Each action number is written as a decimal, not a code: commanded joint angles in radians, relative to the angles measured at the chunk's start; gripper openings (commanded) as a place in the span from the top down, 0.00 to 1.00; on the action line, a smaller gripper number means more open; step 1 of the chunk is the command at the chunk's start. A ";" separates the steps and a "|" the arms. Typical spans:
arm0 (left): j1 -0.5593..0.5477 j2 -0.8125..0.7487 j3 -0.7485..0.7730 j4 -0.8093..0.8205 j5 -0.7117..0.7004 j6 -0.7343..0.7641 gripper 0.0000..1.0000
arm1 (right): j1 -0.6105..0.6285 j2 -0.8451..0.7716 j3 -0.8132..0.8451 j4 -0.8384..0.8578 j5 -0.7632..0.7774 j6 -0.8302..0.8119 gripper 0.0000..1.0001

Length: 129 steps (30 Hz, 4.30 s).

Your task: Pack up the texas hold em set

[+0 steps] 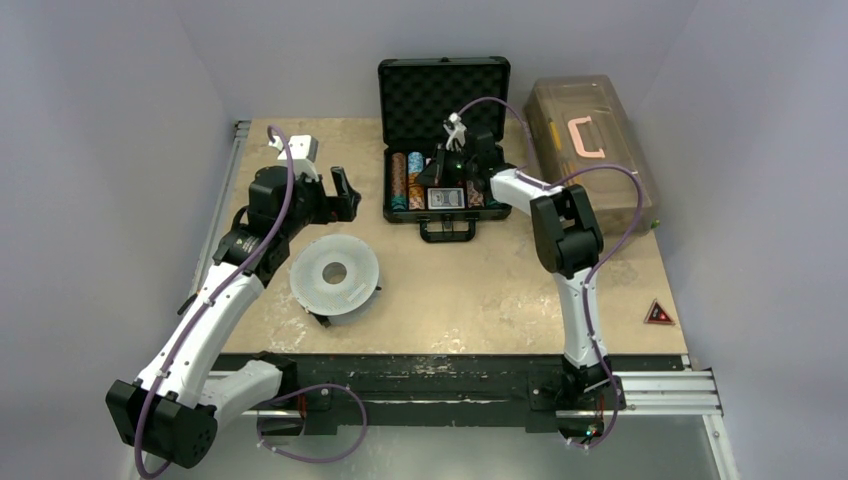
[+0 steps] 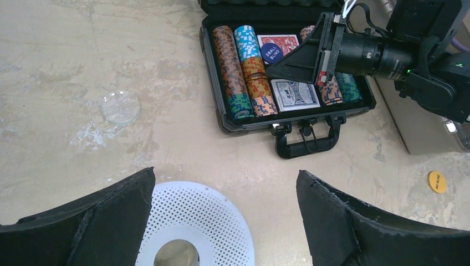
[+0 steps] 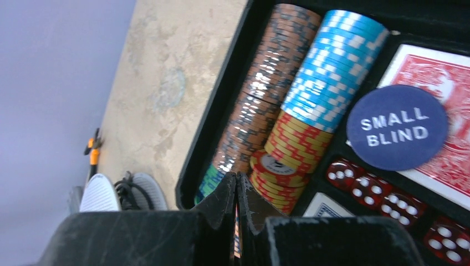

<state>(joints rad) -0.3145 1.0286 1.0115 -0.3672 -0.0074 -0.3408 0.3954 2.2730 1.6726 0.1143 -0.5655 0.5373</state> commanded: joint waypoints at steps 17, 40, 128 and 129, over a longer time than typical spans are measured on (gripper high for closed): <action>0.002 0.006 0.035 0.025 0.034 -0.015 0.05 | -0.029 0.137 0.121 0.113 -0.090 0.124 1.00; 0.008 0.088 0.046 0.013 -0.035 0.019 0.01 | 0.156 -0.175 0.016 -0.348 0.221 -0.123 0.90; 0.264 1.408 1.179 -0.741 -0.122 -0.535 0.60 | 0.304 -0.991 -0.688 -0.390 0.497 -0.301 0.01; 0.264 1.404 1.175 -0.736 -0.121 -0.529 0.65 | 0.303 -0.992 -0.688 -0.390 0.499 -0.301 0.01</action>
<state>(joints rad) -0.0483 2.4393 2.1693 -1.1156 -0.1272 -0.8944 0.6956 1.3102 0.9874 -0.2996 -0.0883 0.2485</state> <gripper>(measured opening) 0.547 0.987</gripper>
